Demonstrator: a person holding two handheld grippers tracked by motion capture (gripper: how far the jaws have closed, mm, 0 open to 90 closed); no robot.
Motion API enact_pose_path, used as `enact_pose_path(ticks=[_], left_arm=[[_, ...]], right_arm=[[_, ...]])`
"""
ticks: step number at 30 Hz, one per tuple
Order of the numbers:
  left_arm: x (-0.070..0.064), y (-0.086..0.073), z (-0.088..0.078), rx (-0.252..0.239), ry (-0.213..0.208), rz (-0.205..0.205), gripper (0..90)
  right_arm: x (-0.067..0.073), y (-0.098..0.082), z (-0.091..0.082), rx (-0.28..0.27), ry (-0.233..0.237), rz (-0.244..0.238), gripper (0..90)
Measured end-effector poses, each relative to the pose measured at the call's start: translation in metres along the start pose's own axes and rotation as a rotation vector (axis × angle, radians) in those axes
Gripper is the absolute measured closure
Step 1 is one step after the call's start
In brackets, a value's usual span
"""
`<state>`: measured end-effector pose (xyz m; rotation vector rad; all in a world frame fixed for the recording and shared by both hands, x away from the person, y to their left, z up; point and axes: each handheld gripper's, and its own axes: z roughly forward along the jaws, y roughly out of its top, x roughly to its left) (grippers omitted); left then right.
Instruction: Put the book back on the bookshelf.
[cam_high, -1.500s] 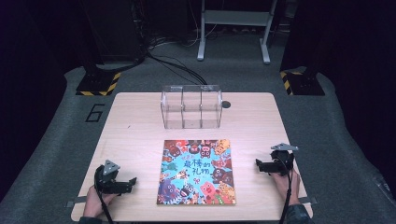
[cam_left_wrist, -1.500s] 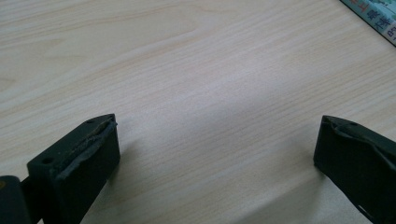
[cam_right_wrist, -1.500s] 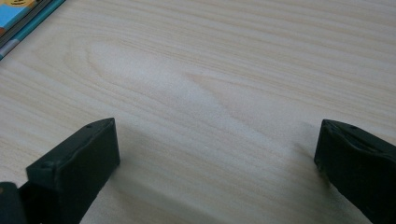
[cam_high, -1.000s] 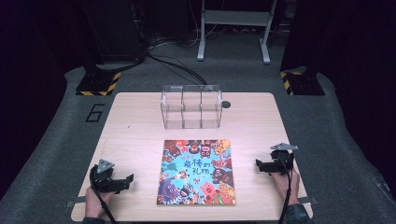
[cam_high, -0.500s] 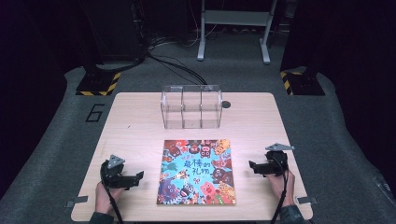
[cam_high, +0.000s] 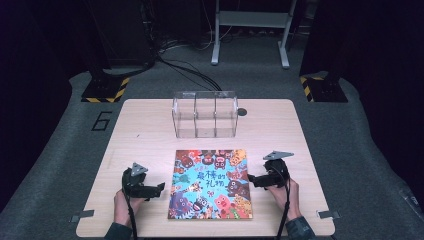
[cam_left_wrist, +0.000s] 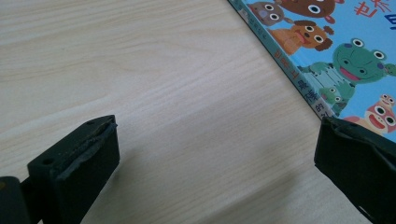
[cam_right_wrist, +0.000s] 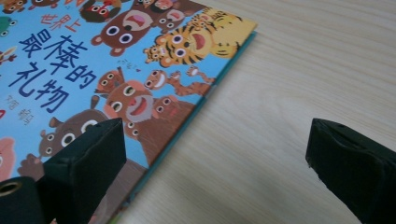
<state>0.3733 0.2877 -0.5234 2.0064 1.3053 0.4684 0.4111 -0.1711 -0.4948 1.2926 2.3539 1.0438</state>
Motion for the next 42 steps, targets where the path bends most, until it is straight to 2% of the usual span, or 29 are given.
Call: enact_pose_path(ticks=[3, 7, 9, 10, 12, 13, 17, 18, 19, 29, 30, 32, 33, 34, 37, 40, 42], left_arm=[[-0.004, 0.001, 0.005, -0.009, 0.005, 0.003, 0.2], [-0.006, 0.003, 0.008, 0.014, 0.002, 0.027, 0.1], [-0.007, 0.004, 0.008, 0.018, 0.0, 0.023, 0.2], [-0.007, 0.005, 0.008, 0.037, -0.001, 0.057, 0.1], [-0.008, 0.004, 0.009, 0.031, 0.004, 0.053, 0.0], [-0.01, 0.005, 0.011, 0.025, 0.003, 0.063, 0.0], [-0.016, 0.007, 0.013, 0.046, 0.009, 0.094, 0.0], [-0.016, 0.007, 0.013, 0.046, 0.009, 0.094, 0.0], [-0.017, 0.007, 0.014, 0.039, 0.018, 0.09, 0.4], [-0.018, 0.006, 0.013, 0.029, 0.011, 0.065, 0.3], [-0.021, 0.005, 0.015, 0.007, 0.016, 0.047, 0.3], [-0.023, 0.005, 0.015, 0.002, 0.012, 0.06, 0.2], [-0.026, 0.004, 0.017, -0.02, 0.012, 0.045, 0.2], [-0.027, 0.004, 0.018, -0.025, 0.015, 0.048, 0.1], [-0.028, 0.005, 0.018, -0.019, 0.012, 0.051, 0.2], [-0.029, 0.005, 0.019, -0.023, 0.016, 0.05, 0.3], [-0.03, 0.004, 0.019, -0.019, 0.031, 0.075, 1.3]], right_arm=[[0.005, 0.004, 0.007, 0.019, 0.02, -0.012, 10.3], [0.011, 0.008, 0.017, 0.034, 0.041, -0.025, 14.6], [0.012, 0.009, 0.019, 0.048, 0.047, -0.013, 15.1], [0.013, 0.012, 0.024, 0.065, 0.061, -0.017, 19.0], [0.014, 0.013, 0.026, 0.068, 0.063, -0.02, 19.7], [0.015, 0.014, 0.028, 0.086, 0.076, 0.001, 24.4], [0.017, 0.016, 0.031, 0.096, 0.077, 0.008, 29.4], [0.015, 0.017, 0.032, 0.097, 0.083, -0.006, 31.0], [0.016, 0.017, 0.033, 0.102, 0.083, 0.001, 32.1], [0.013, 0.019, 0.037, 0.116, 0.092, 0.033, 39.0], [0.013, 0.019, 0.037, 0.12, 0.089, 0.04, 39.1], [0.011, 0.019, 0.036, 0.124, 0.08, 0.038, 39.6], [0.01, 0.02, 0.036, 0.13, 0.077, 0.05, 39.9], [0.008, 0.02, 0.035, 0.133, 0.076, 0.055, 40.2], [0.005, 0.02, 0.034, 0.138, 0.081, 0.055, 40.2], [0.005, 0.022, 0.034, 0.154, 0.08, 0.039, 39.7], [0.004, 0.024, 0.035, 0.167, 0.084, 0.02, 39.0]])
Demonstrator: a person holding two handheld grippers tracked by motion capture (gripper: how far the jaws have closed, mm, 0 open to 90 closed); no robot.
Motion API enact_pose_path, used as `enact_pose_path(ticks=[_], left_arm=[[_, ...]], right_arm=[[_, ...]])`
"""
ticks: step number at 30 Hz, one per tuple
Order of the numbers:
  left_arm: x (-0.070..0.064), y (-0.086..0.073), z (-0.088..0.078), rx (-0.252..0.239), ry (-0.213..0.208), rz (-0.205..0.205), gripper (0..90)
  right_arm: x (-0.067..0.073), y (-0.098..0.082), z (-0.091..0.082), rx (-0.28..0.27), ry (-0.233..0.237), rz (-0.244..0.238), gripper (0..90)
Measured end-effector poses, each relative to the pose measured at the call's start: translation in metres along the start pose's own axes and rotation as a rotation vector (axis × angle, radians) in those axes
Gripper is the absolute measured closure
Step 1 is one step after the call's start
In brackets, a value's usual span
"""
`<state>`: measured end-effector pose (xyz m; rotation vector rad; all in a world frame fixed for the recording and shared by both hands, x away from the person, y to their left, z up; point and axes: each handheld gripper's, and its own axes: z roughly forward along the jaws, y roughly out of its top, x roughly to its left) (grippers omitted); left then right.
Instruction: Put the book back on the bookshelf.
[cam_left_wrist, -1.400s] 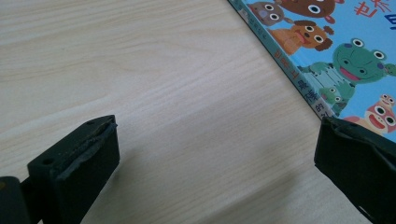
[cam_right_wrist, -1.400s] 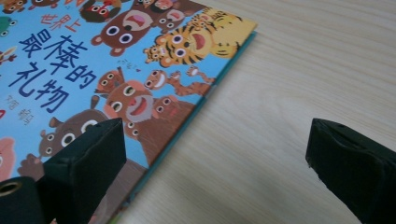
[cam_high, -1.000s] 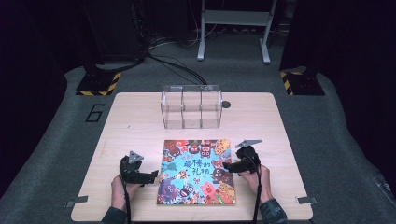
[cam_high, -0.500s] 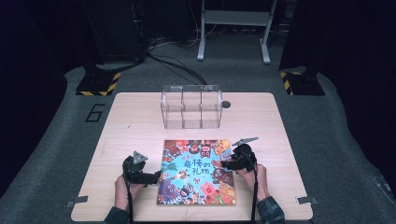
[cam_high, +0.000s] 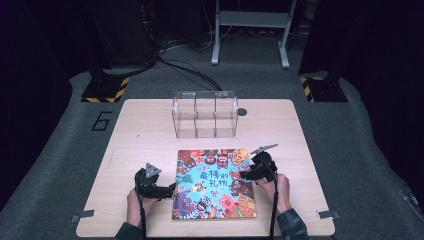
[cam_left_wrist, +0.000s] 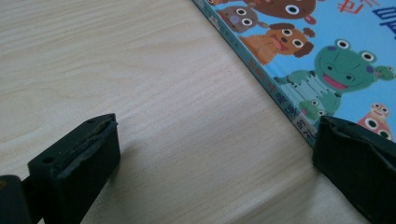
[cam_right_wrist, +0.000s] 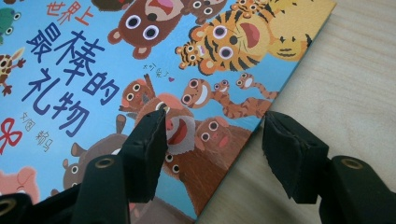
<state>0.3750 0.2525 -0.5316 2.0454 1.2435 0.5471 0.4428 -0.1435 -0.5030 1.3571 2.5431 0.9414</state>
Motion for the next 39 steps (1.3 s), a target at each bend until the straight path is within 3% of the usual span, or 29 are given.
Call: enact_pose_path(ticks=[4, 11, 15, 22, 25, 26, 31, 35, 39], left_arm=[[0.0, 0.0, 0.0, 0.004, -0.001, 0.008, 1.7], [0.0, 0.0, 0.0, 0.004, -0.001, 0.009, 1.6], [0.0, 0.0, 0.0, 0.004, 0.0, 0.009, 1.6], [0.0, 0.0, 0.0, 0.003, 0.0, 0.009, 1.7], [0.0, 0.0, 0.0, 0.004, -0.002, 0.01, 1.8], [0.0, 0.0, 0.0, 0.003, -0.001, 0.01, 1.8], [0.0, 0.0, 0.0, 0.002, -0.005, 0.001, 1.8], [0.0, 0.0, 0.0, 0.001, -0.005, 0.0, 1.8], [0.0, 0.0, 0.0, 0.002, -0.006, 0.0, 1.8]], right_arm=[[-0.002, 0.005, 0.0, 0.031, 0.007, 0.019, 39.1], [-0.006, 0.01, 0.003, 0.023, 0.024, 0.01, 36.1], [-0.009, 0.009, 0.004, 0.004, 0.023, 0.011, 39.3], [-0.018, 0.006, 0.001, -0.02, 0.069, 0.104, 49.1], [-0.016, 0.007, 0.001, -0.007, 0.052, 0.107, 49.7], [-0.017, 0.007, 0.002, -0.015, 0.043, 0.078, 49.4], [-0.017, 0.005, 0.0, -0.017, 0.067, 0.142, 50.6], [-0.024, 0.003, 0.0, -0.038, 0.114, 0.2, 54.2], [-0.024, 0.002, -0.001, -0.035, 0.113, 0.205, 56.2]])
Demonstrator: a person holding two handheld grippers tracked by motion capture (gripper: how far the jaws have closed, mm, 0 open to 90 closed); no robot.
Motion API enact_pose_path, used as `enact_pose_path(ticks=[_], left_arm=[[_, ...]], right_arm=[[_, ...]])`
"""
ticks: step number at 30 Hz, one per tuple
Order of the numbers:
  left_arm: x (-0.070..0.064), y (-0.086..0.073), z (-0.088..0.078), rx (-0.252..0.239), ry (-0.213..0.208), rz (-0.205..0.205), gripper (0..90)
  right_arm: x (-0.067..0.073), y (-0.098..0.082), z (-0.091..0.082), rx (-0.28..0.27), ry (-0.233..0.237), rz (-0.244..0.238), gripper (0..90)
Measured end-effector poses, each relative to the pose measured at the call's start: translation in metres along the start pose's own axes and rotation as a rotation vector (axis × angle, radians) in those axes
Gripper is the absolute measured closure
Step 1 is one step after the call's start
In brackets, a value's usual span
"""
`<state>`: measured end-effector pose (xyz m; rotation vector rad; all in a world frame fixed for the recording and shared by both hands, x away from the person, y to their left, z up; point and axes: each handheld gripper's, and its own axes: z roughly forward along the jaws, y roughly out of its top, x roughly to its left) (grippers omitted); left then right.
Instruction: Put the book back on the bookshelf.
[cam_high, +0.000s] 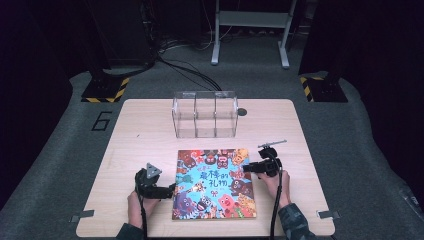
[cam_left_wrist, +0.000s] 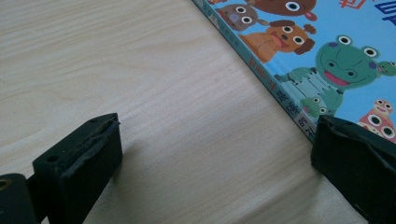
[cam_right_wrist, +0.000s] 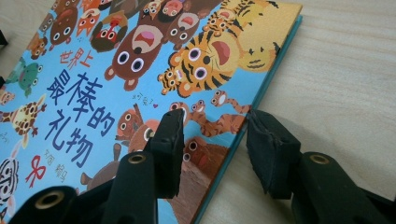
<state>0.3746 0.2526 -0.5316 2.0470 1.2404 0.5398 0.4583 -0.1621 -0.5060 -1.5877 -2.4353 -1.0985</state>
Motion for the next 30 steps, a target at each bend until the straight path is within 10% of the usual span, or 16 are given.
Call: enact_pose_path(ticks=[19, 22, 25, 27, 30], left_arm=[[0.0, 0.0, 0.0, 0.0, 0.0, 0.004, 2.2], [0.0, 0.0, 0.0, -0.004, -0.002, 0.002, 2.3], [-0.001, 0.0, 0.0, -0.007, 0.001, -0.001, 2.3], [-0.001, 0.0, 0.0, -0.007, 0.001, 0.001, 2.4], [-0.001, 0.0, 0.0, -0.008, 0.0, -0.004, 2.4]], right_arm=[[0.003, -0.001, -0.009, -0.041, 0.02, 0.01, 58.7], [0.006, -0.002, -0.006, -0.041, 0.151, 0.021, 63.9], [0.025, 0.002, 0.0, 0.001, -0.007, -0.092, 63.4], [0.027, 0.003, 0.001, -0.008, 0.017, -0.088, 63.0], [0.027, 0.007, 0.003, -0.003, -0.07, -0.137, 62.3]])
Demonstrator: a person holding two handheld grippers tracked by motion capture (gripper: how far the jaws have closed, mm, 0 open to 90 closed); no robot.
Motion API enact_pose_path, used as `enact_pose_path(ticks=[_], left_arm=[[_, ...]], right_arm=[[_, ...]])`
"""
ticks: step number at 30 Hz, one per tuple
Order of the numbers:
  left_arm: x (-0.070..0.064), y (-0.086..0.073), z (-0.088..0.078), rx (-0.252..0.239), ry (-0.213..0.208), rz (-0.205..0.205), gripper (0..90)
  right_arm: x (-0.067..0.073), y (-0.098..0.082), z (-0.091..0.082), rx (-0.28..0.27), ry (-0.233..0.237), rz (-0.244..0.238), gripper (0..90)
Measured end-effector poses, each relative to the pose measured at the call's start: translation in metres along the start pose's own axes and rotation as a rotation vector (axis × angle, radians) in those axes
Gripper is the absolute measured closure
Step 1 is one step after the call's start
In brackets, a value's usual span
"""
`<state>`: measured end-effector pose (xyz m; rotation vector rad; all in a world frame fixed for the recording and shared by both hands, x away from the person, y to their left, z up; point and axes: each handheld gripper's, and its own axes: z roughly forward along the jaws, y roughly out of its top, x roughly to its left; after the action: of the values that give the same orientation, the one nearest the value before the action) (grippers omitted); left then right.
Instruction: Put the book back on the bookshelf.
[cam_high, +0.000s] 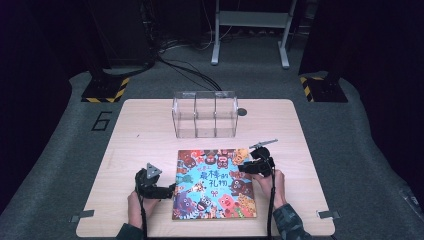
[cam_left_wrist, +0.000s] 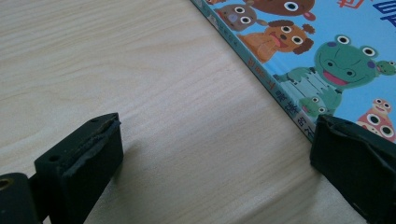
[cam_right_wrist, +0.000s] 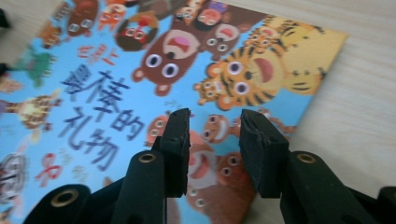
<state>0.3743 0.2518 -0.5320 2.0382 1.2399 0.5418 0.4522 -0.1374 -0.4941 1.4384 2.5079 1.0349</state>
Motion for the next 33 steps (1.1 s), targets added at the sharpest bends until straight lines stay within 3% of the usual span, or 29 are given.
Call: enact_pose_path(ticks=[3, 4, 7, 9, 10, 16, 20, 22, 25, 33], left_arm=[[0.0, 0.0, 0.0, 0.001, 0.001, 0.004, 2.4], [0.0, 0.0, 0.0, 0.0, 0.001, 0.003, 2.4], [0.0, 0.0, 0.0, 0.001, 0.001, 0.004, 2.4], [0.0, 0.0, 0.0, 0.001, 0.001, 0.005, 2.3], [0.0, 0.0, 0.0, 0.001, 0.001, 0.003, 2.4], [0.0, 0.0, 0.0, 0.001, 0.001, 0.005, 2.4], [0.0, 0.0, 0.0, 0.0, 0.001, 0.002, 2.4], [0.0, 0.0, 0.0, 0.003, 0.0, 0.005, 2.4], [0.001, 0.0, -0.001, 0.008, 0.0, 0.014, 2.4], [0.001, 0.0, 0.0, 0.004, -0.003, 0.007, 2.4]], right_arm=[[-0.002, 0.0, -0.001, -0.002, -0.024, -0.002, 62.2], [-0.003, 0.001, -0.002, -0.004, -0.056, -0.005, 62.0], [-0.007, 0.002, -0.002, -0.006, -0.061, -0.003, 61.9], [-0.008, 0.003, -0.001, 0.0, -0.093, -0.011, 61.4], [-0.008, 0.003, 0.001, 0.014, -0.097, 0.007, 61.2], [-0.016, 0.0, 0.004, 0.0, -0.051, 0.038, 56.5], [-0.019, -0.002, 0.004, -0.001, -0.029, 0.058, 56.0], [-0.019, -0.004, 0.003, 0.016, -0.009, 0.102, 56.0], [-0.02, -0.004, 0.002, 0.014, -0.002, 0.1, 55.8], [-0.027, -0.008, 0.001, -0.004, 0.066, 0.156, 55.4]])
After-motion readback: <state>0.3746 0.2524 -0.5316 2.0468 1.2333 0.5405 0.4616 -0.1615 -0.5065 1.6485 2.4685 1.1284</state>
